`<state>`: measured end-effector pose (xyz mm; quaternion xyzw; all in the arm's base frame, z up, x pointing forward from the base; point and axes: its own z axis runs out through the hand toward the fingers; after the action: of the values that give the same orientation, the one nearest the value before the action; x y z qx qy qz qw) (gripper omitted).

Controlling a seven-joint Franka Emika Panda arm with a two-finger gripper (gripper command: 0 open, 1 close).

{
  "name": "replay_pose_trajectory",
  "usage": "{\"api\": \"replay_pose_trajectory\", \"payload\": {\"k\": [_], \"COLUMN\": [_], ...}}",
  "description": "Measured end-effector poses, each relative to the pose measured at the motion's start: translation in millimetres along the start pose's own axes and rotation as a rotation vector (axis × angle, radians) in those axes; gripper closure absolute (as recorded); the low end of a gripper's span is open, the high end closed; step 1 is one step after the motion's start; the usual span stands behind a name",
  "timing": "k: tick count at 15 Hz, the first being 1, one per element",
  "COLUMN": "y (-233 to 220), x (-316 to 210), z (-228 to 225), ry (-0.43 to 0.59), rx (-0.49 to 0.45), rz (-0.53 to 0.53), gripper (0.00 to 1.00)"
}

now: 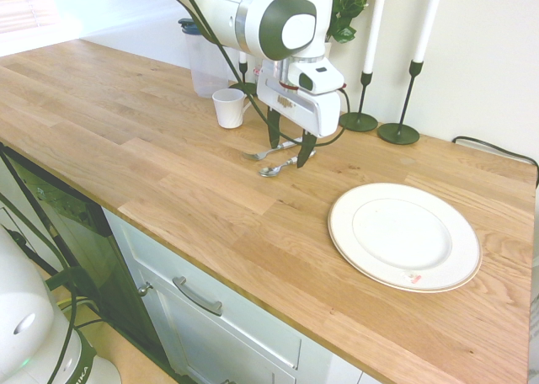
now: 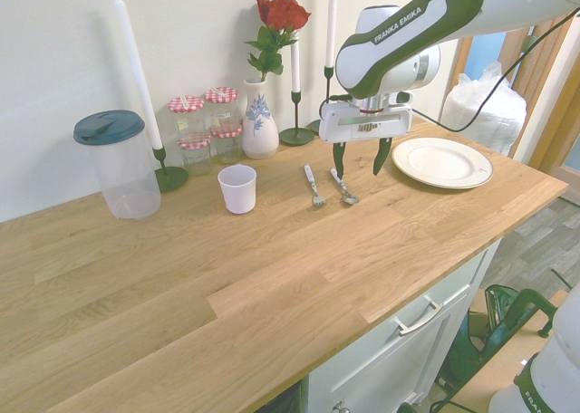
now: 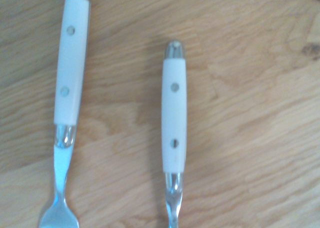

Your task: Put the spoon into the plate

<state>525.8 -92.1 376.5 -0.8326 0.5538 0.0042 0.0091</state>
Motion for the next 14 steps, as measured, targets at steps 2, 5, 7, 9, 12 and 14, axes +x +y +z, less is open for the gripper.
{"api": "replay_pose_trajectory", "payload": {"k": [2,5,7,9,12,14], "y": [-8.5,-15.1,-16.9,-22.3,-28.5,-28.2], "x": [7.7,12.9,15.9,15.7,9.9,10.7], "z": [4.6,6.3,11.9,17.0,21.7,25.9], "ry": [0.001,0.021,0.025,0.025,0.026,0.022], "rx": [0.006,0.035,0.048,0.076,0.082,0.075], "rz": [0.0,0.024,0.038,0.047,0.056,0.071], "gripper": [0.0,0.0,0.0,0.0,0.0,0.0]}}
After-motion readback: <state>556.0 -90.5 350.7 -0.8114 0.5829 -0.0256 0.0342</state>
